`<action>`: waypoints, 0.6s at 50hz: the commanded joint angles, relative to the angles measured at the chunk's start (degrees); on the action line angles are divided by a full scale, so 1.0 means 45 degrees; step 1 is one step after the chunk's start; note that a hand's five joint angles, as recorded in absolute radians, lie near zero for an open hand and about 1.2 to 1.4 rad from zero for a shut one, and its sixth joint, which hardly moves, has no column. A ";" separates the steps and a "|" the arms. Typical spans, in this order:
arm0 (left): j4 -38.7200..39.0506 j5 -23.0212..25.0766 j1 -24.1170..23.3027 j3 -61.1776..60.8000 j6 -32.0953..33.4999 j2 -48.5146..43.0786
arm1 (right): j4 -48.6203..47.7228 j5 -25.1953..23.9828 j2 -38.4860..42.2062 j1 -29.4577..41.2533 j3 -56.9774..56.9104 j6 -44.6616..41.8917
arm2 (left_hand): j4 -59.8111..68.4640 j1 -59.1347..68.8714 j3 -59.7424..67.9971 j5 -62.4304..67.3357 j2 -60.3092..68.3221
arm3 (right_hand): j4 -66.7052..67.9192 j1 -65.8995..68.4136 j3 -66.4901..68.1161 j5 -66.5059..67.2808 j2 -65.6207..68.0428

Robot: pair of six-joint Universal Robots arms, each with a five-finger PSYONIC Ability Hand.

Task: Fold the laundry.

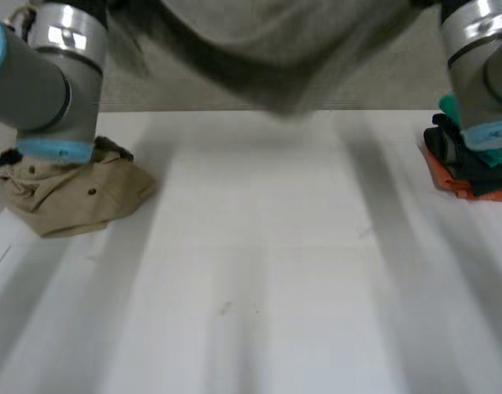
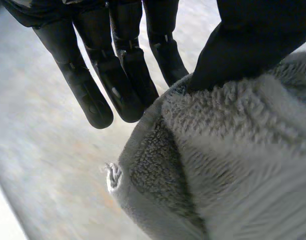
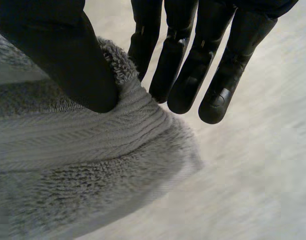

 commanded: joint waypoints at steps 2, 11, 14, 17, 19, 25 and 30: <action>0.1669 -0.0222 -0.0002 -0.1949 -0.0036 0.0026 | -0.0743 -0.0352 -0.2361 -0.0039 0.3764 -0.0023 | 0.2498 0.3552 0.2587 0.3172 0.2527 | 0.2659 0.5238 0.2776 0.3098 0.2808; 0.1650 0.0072 -0.0216 -0.6887 0.0023 -0.0149 | 0.0760 -0.1836 -0.2363 0.0077 0.8606 -0.0043 | 0.2498 0.3552 0.2587 0.3172 0.2527 | 0.2659 0.5238 0.2776 0.3098 0.2808; 0.1650 0.0072 -0.0450 -0.7829 0.0101 -0.0228 | 0.0976 -0.1877 -0.2089 0.0098 0.9490 -0.0121 | 0.2498 0.3552 0.2587 0.3172 0.2527 | 0.2659 0.5238 0.2776 0.3098 0.2808; 0.1533 0.0033 -0.0724 -0.8787 0.0198 -0.0443 | 0.1035 -0.1877 -0.1601 0.0078 1.0310 -0.0549 | 0.2498 0.3552 0.2587 0.3172 0.2527 | 0.2659 0.5238 0.2776 0.3098 0.2808; 0.1416 -0.0045 -0.0841 -0.9274 0.0315 -0.0463 | 0.1055 -0.1838 -0.1522 0.0001 1.0642 -0.1016 | 0.2498 0.3552 0.2587 0.3172 0.2527 | 0.2659 0.5238 0.2776 0.3098 0.2808; 0.0324 -0.0065 -0.0900 -1.0155 0.0744 0.0511 | 0.1074 -0.1799 -0.1541 -0.0117 1.1151 -0.1449 | -0.1373 -0.0320 -0.1285 -0.0699 -0.1345 | 0.2659 0.5238 0.2776 0.3098 0.2808; -0.1801 -0.0065 -0.0803 -1.0118 0.1078 0.1722 | 0.1172 -0.1837 -0.2144 -0.0234 1.1503 -0.1411 | -0.7507 -0.6453 -0.7418 -0.6833 -0.7478 | 0.2659 0.5238 0.2776 0.3098 0.2808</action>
